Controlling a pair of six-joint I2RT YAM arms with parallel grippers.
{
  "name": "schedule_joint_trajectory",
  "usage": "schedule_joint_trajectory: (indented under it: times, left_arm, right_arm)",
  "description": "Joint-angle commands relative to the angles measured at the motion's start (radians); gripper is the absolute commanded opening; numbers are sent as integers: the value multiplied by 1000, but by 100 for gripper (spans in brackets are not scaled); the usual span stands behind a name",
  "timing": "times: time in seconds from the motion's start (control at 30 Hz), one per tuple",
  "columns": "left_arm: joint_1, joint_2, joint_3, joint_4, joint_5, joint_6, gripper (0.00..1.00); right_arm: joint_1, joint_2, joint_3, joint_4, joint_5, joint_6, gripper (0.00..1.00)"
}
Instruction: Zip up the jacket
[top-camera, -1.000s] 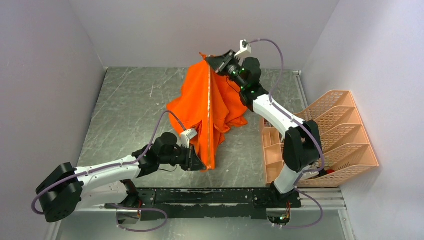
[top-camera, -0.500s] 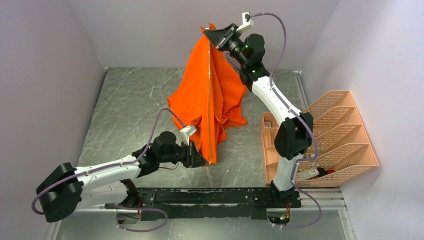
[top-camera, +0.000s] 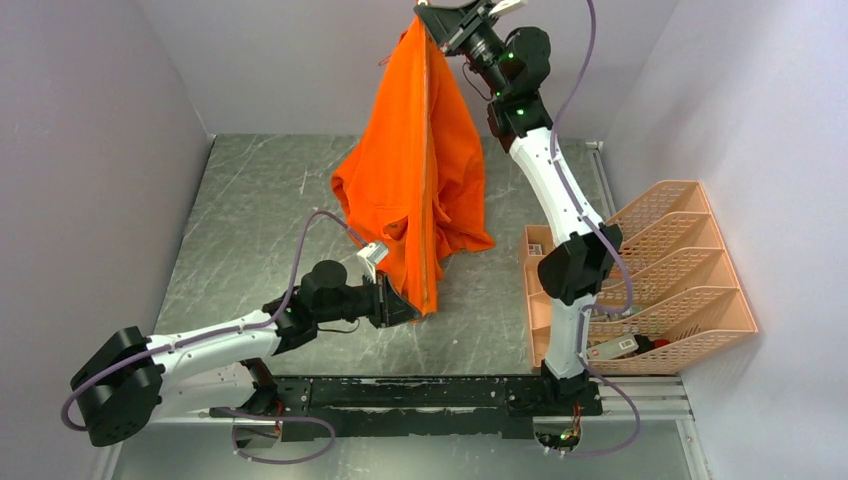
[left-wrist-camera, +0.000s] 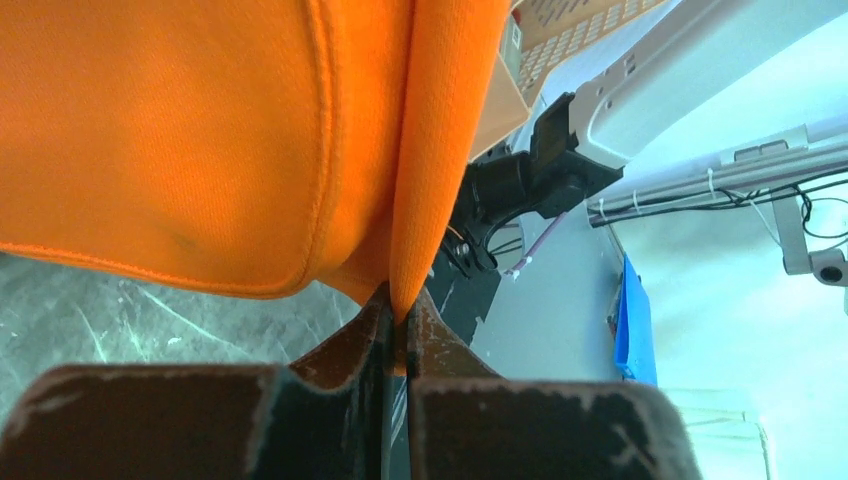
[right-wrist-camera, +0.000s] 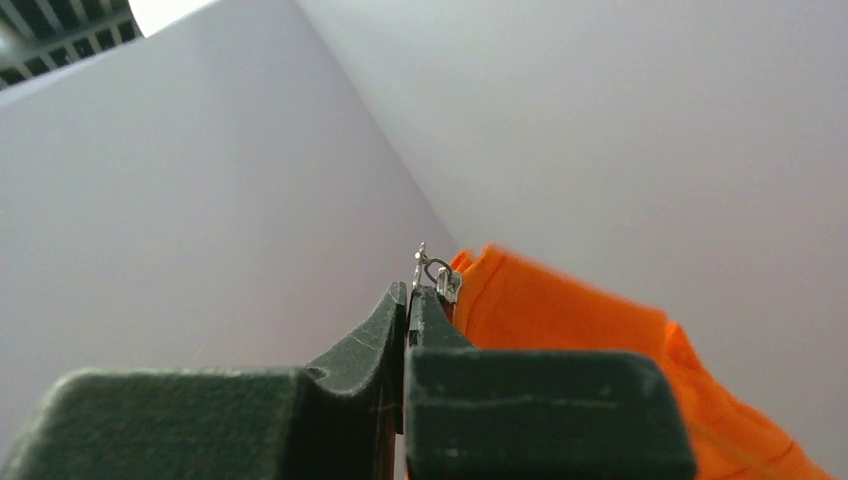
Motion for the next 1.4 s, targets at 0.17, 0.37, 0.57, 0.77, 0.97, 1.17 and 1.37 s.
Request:
schedule_joint_trajectory:
  times: [0.17,0.37,0.57,0.77,0.97,1.17,1.37]
  left_arm:
    - [-37,72,-29,-271,107,27,8]
    - [-37,119,-34,-293,100,25,8]
    - [-27,166,-68,-354,20,-48,8]
    - [61,89,-112,-464,-60,-120,8]
    - [239,-103,-119,-594,-104,-139,8]
    - [330,-329,-131,-749,-216,-215,8]
    - [353,-497,-118,-910,-295,-274,8]
  right_arm:
    - [-76,-7,213,259,182,-69,0]
    - [-110,15,293,240,197,-85,0]
    - [-179,-14,268,279,178,-45,0]
    - [-218,-120,69,341,137,-17,0]
    - [-287,-201,-46,352,106,30,0]
    - [-405,-281,-118,310,148,65,0]
    - [-483,-359,-184,248,261,50,0]
